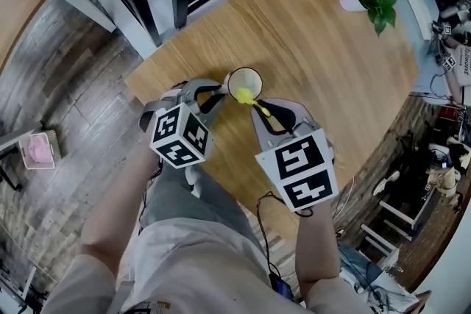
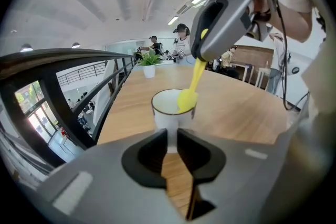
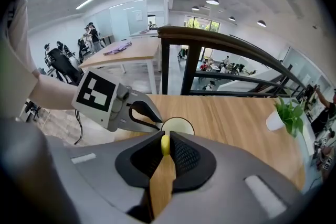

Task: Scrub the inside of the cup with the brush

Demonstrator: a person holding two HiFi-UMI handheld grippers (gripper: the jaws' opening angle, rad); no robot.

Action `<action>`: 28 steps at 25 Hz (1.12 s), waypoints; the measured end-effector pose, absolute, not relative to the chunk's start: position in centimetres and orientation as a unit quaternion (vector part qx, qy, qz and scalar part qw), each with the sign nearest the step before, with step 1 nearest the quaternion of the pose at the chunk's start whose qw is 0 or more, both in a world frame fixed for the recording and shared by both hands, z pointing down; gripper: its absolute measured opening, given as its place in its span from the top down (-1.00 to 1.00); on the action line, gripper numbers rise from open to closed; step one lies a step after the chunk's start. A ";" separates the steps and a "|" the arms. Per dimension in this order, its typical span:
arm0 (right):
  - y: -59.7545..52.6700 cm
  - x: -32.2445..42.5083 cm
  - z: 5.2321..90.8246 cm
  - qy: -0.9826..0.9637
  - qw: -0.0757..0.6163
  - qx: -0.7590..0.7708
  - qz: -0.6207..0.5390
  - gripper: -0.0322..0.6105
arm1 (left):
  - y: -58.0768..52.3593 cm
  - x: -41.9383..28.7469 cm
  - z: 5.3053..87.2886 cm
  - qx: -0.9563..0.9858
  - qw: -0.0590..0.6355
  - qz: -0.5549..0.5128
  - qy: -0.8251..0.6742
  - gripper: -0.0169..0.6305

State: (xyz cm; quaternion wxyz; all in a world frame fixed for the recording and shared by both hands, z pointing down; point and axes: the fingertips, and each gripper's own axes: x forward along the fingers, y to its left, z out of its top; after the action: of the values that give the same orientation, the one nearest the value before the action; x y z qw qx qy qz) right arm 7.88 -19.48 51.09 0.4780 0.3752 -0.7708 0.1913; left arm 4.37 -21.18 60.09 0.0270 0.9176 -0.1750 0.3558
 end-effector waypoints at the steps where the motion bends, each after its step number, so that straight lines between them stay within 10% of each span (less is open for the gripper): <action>1: -19.5 7.4 51.0 -0.774 0.473 0.374 0.190 0.80 | -21.1 4.3 60.1 0.917 0.025 0.357 -0.175 0.79; 28: -18.8 8.6 49.6 -0.758 0.432 0.459 0.167 0.80 | -20.8 4.3 60.1 0.913 0.013 0.380 -0.148 0.79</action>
State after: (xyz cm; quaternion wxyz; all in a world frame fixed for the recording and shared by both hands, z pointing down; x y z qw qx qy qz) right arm 8.61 -18.81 49.60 0.4318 0.4585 -0.7585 0.1673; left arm 4.28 -20.76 60.07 0.0130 0.9132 -0.1476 0.3797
